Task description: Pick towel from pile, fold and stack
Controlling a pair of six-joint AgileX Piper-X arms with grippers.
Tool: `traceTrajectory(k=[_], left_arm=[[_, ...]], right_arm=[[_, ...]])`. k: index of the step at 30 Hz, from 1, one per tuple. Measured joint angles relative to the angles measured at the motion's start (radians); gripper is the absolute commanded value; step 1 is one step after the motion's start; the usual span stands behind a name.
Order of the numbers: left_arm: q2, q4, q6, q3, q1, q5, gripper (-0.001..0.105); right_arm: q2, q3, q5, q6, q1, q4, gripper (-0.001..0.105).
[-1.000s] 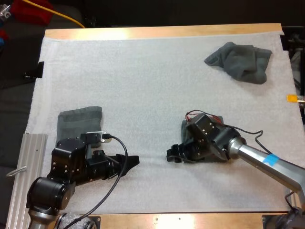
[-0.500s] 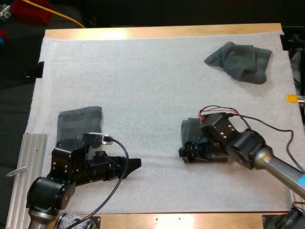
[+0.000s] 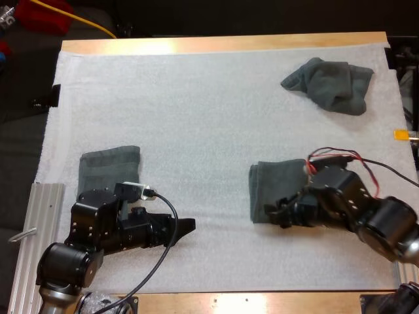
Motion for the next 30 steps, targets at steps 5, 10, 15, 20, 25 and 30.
traceTrajectory(k=[5,10,15,20,25,30], left_arm=[[0.0,-0.007,0.002,0.0,0.0,0.0,0.071],[0.0,-0.029,0.002,0.0,0.0,0.0,0.071],[0.007,-0.042,0.002,0.0,0.0,0.0,0.071],[0.064,-0.07,0.002,0.0,0.0,0.0,0.071],[0.153,-0.122,0.002,0.0,-0.013,0.0,0.071],[0.253,-0.243,-0.038,0.001,-0.125,-0.044,0.071]], right_arm=[[-0.083,0.0,0.0,0.0,0.0,0.042,0.078],[-0.155,0.0,0.021,0.0,0.0,0.066,0.078],[-0.207,0.0,0.061,0.0,0.0,0.077,0.078],[-0.221,0.0,0.083,0.0,0.0,0.079,0.078],[-0.221,0.0,0.086,0.0,0.0,0.081,0.078],[-0.221,0.0,0.089,0.0,0.0,0.081,0.078]])
